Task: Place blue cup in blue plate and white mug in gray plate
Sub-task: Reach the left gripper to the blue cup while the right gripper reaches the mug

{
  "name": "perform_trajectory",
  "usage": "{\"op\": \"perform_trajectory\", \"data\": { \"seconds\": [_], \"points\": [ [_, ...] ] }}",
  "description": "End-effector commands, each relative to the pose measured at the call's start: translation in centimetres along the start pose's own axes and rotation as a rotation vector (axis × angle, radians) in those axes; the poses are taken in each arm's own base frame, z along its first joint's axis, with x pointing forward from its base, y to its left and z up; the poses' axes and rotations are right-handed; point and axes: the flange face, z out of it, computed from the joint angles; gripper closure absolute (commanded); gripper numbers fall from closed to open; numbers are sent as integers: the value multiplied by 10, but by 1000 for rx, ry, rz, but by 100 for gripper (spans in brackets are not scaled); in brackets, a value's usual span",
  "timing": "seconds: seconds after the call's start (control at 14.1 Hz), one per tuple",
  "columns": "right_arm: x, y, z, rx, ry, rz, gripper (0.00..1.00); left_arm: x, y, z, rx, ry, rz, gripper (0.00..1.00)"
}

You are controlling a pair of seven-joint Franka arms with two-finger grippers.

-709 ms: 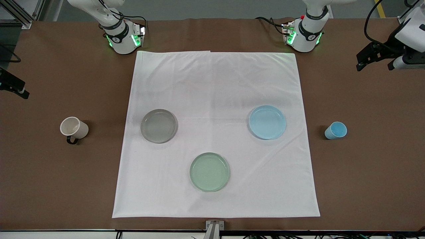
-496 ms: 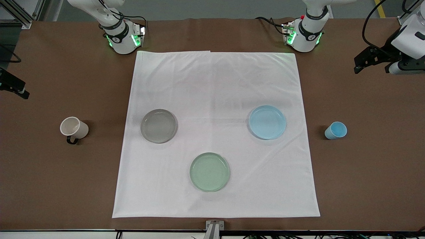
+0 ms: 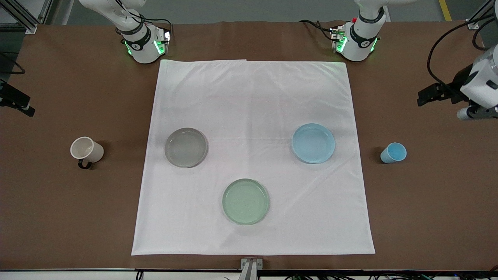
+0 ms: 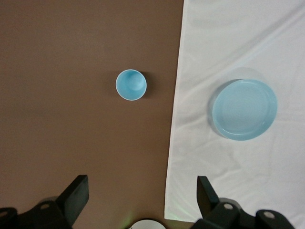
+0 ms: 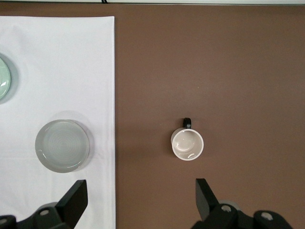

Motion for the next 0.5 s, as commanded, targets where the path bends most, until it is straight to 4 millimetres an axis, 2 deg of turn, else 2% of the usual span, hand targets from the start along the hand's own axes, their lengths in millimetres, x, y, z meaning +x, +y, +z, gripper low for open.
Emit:
{"op": "perform_trajectory", "data": {
  "seconds": [0.0,0.07,0.14,0.35,0.43],
  "points": [
    [10,-1,18,-4,-35,7,0,15,-11,55,21,8,0,0],
    [12,-1,21,-5,-40,10,0,18,-12,76,19,34,0,0],
    [14,-1,27,-3,-49,7,0,22,-22,96,15,53,-12,0],
    [27,-3,64,-10,-111,-5,0,35,-34,160,13,75,-25,0],
    [34,-2,88,-9,-149,-2,0,39,-55,182,41,88,-34,0]
  ]
}}
